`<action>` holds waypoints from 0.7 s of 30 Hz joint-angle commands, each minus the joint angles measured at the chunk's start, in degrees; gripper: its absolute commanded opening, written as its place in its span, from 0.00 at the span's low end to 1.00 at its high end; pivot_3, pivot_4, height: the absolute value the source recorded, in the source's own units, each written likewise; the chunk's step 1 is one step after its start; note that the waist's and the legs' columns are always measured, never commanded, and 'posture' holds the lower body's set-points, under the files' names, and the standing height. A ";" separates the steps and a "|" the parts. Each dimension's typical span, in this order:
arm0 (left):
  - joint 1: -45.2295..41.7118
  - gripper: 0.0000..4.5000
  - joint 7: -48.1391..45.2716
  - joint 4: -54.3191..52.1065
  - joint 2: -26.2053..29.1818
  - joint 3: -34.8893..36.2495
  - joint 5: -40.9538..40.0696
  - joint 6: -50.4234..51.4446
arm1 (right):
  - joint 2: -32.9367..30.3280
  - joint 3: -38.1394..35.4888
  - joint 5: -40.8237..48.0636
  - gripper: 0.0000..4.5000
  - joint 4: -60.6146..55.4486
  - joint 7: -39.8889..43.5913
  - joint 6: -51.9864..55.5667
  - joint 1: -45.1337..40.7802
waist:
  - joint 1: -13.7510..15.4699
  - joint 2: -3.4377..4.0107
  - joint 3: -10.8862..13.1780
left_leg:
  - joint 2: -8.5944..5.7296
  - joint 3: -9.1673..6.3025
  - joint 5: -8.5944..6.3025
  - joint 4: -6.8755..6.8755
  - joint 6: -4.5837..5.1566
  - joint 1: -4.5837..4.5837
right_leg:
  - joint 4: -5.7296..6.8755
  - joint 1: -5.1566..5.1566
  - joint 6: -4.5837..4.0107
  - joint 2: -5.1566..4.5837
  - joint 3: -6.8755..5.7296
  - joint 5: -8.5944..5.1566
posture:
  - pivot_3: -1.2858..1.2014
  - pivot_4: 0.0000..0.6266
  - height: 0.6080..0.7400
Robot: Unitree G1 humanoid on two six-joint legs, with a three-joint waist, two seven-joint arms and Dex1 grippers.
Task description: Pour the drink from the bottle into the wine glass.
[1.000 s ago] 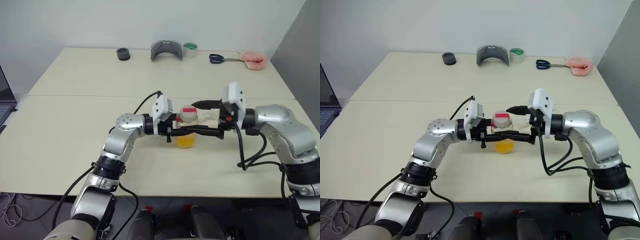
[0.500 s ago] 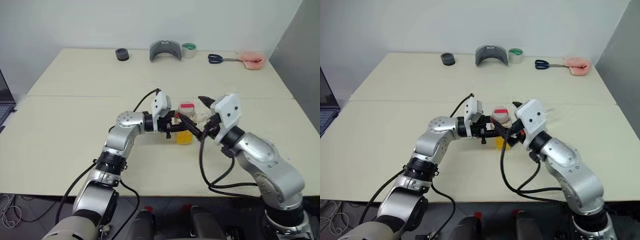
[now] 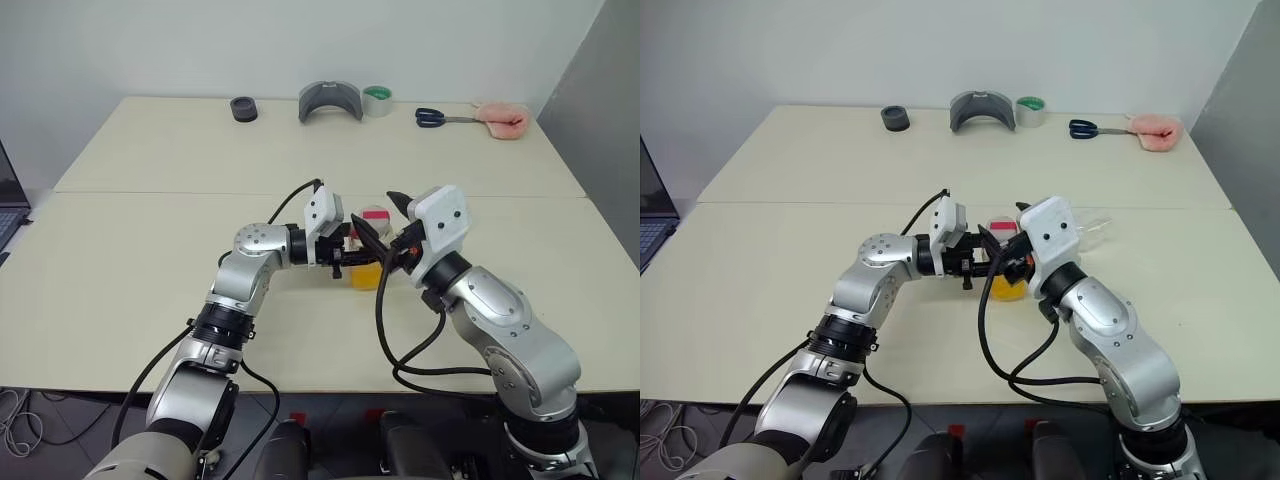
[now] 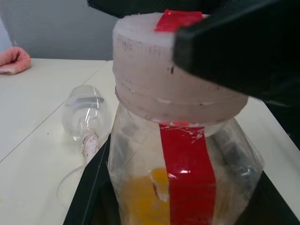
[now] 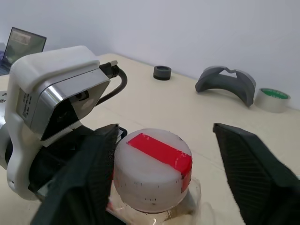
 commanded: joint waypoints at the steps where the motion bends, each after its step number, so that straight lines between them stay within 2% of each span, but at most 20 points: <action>1: -0.93 0.40 -0.25 -1.80 -0.03 0.27 -0.42 -1.40 | 0.14 -0.82 0.05 0.49 -0.89 0.30 0.56 -0.96 | -0.02 0.00 0.00 | 0.00 0.00 0.00 0.00 0.00 0.00 | 0.00 0.00 0.00 0.00 0.00 0.00 | 0.52 0.24 1.00; 2: -0.87 0.40 -0.26 -1.87 0.00 0.28 -0.39 -1.44 | 0.04 -0.84 0.18 0.42 -0.83 0.54 0.91 -0.99 | -0.02 0.00 0.00 | 0.00 0.00 0.00 0.00 0.00 0.00 | 0.00 0.00 0.00 0.00 -0.01 0.00 | 0.52 0.24 1.00; 3: -0.82 0.40 -0.26 -1.95 0.02 0.29 -0.37 -1.46 | -0.06 -0.86 0.29 0.40 -0.80 0.79 1.15 -1.01 | -0.01 0.00 0.00 | 0.00 0.00 0.00 0.00 0.00 0.00 | 0.00 0.00 0.00 0.00 0.00 0.00 | 0.52 0.24 1.00; 8: -0.74 0.40 -0.43 -2.20 0.10 0.29 -0.30 -1.48 | -0.94 -1.17 2.22 0.41 -0.25 3.65 2.27 -1.11 | -0.02 0.00 0.00 | 0.00 -0.01 0.00 0.00 0.00 0.00 | 0.00 0.00 0.00 0.00 -0.01 0.00 | 0.52 0.24 1.00; 10: -0.84 0.40 -0.62 -2.27 0.04 0.29 -0.20 -1.42 | -3.50 -1.49 3.46 0.41 1.09 7.99 0.51 -1.74 | -0.02 0.00 0.00 | -0.01 0.00 0.00 0.00 0.00 0.00 | 0.00 0.00 0.00 0.00 -0.01 0.00 | 0.52 0.24 1.00; 12: -1.08 0.40 -0.93 -2.23 0.05 0.26 -0.18 -1.48 | -7.78 -2.68 4.99 0.41 4.65 15.00 -3.43 -2.64 | -0.01 0.00 0.00 | -0.01 0.01 0.00 0.00 0.00 0.00 | 0.00 0.00 0.00 0.00 0.00 0.00 | 0.52 0.24 1.00; 15: -1.55 0.40 -1.97 -2.25 0.44 0.02 -0.05 -1.88 | -17.70 -4.19 8.36 0.41 15.83 34.26 -12.39 -6.77 | 0.00 0.01 0.01 | -0.03 0.02 -0.01 0.01 0.01 0.01 | -0.04 0.03 0.01 0.01 -0.03 0.00 | 0.52 0.24 1.00; 17: -1.72 0.40 -2.62 -2.23 0.81 -0.25 0.07 -2.32 | -21.90 -3.92 9.85 0.41 23.44 43.65 -15.48 -10.82 | -0.17 0.04 0.05 | -0.02 0.04 -0.01 0.01 0.02 0.03 | -0.05 0.06 0.01 0.03 -0.04 0.00 | 0.52 0.24 1.00; 19: -1.74 0.40 -2.78 -2.22 1.06 -0.32 -0.01 -2.49 | -23.66 -3.08 11.26 0.41 27.92 48.94 -16.15 -13.96 | -0.37 0.03 0.05 | 0.01 0.04 -0.02 -0.01 0.03 0.07 | -0.03 0.07 0.00 0.05 -0.03 0.00 | 0.52 0.24 1.00; 21: -1.71 0.40 -2.79 -2.22 1.14 -0.34 -0.03 -2.58 | -24.30 -2.45 11.71 0.41 30.12 50.87 -15.43 -15.56 | -0.55 0.04 0.06 | 0.05 0.00 -0.02 -0.05 0.04 0.06 | -0.03 0.06 -0.01 0.08 -0.06 0.00 | 0.52 0.24 1.00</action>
